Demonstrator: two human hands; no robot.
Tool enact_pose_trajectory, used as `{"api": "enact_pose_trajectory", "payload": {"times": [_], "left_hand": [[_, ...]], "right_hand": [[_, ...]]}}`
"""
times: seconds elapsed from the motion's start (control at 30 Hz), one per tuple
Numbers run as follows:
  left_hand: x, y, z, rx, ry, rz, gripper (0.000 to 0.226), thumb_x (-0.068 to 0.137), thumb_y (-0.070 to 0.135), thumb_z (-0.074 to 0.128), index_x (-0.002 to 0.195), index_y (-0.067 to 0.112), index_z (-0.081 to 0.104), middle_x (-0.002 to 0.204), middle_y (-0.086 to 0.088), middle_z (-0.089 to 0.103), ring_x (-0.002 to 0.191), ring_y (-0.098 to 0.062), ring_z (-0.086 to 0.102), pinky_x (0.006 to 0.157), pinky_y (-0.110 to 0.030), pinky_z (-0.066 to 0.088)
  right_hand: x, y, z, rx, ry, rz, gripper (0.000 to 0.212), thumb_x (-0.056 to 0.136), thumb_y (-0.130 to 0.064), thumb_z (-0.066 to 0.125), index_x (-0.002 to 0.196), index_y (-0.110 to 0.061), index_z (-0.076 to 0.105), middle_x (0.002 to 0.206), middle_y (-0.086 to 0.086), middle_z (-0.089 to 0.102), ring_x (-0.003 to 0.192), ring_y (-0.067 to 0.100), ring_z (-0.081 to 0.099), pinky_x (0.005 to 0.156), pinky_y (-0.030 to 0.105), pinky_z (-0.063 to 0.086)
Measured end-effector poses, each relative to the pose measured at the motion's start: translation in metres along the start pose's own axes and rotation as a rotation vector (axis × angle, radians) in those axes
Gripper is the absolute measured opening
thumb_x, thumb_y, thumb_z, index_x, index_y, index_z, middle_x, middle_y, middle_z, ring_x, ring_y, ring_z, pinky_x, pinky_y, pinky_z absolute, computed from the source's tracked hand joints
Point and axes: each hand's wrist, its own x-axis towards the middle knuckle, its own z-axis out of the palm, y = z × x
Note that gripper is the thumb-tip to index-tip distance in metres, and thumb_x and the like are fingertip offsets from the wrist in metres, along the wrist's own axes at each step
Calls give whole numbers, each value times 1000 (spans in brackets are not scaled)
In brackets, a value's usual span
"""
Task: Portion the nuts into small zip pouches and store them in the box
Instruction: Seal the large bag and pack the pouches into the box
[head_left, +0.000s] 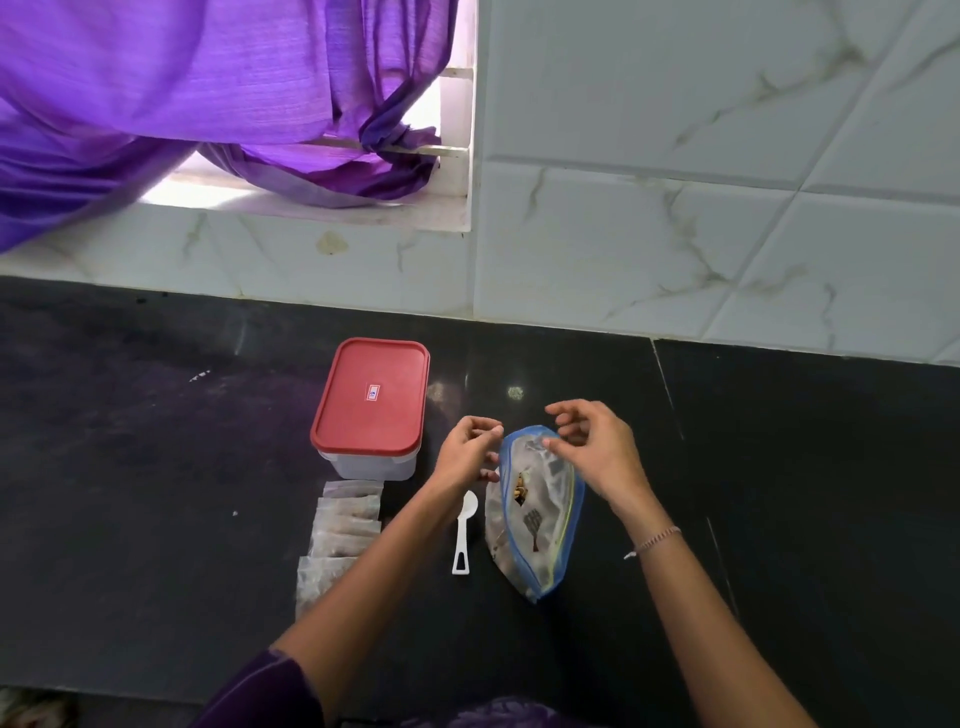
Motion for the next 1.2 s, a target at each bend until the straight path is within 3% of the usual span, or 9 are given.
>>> {"api": "enact_pose_trajectory", "payload": {"times": [0.1,0.23,0.37,0.57,0.7,0.83,0.93,1.03,1.2], "left_hand": [[-11,-4,-5,13,69,24,10,99,18,53,92,13,56,90,-9,58,70,-14,58,52,-22,51],[-31,-14,-6,107,159,-22,21,99,22,51,91,7,61,74,-4,59,61,-13,55,51,-24,50],[-50,-16,1,-1,110,-182,26,99,9,41,83,3,61,65,-6,54,49,-14,51,43,-24,46],[-60,-9,4,-179,-6,-212,22,90,-8,40,85,3,59,67,-9,54,45,-9,55,45,-22,52],[-63,-17,-2,-161,-89,-157,12,91,-1,57,88,11,57,76,-4,63,61,-10,61,57,-27,56],[-62,-22,-3,-23,-24,-54,13,88,2,66,87,9,55,75,-4,60,54,-6,61,58,-29,58],[-65,-23,4,190,162,169,22,80,2,69,78,14,51,70,2,55,57,-7,54,55,-28,55],[-67,-25,7,465,343,403,24,74,11,69,74,17,45,60,8,49,54,-6,42,55,-22,43],[-70,-20,8,180,225,129,21,88,27,67,90,17,49,77,-3,59,59,-15,61,61,-41,59]], "right_hand": [[-16,11,-10,29,77,84,41,80,-27,75,117,-18,61,107,-2,56,93,7,56,71,11,43],[-38,31,-8,-123,-105,340,53,81,-58,61,114,-17,51,99,0,61,86,12,61,65,23,48],[-52,35,1,112,-242,517,41,81,-50,66,97,-14,57,81,5,66,66,12,61,60,23,52],[-58,40,14,434,-40,460,33,87,-34,66,87,-2,66,59,3,57,53,10,51,52,22,45],[-62,34,14,626,-55,476,18,85,-28,69,86,-10,68,68,-2,63,61,8,55,57,20,43],[-70,26,15,467,-138,358,23,77,-18,77,97,-19,63,89,0,70,82,13,68,57,20,51],[-72,25,23,184,-25,182,22,79,-12,74,94,-23,61,81,0,65,71,14,65,57,29,54],[-73,19,31,-156,134,-4,19,87,-10,62,102,-21,61,85,-5,51,66,6,52,57,20,45],[-71,22,33,149,38,148,17,91,-22,61,108,-22,58,80,0,55,64,9,57,64,28,51]]}}
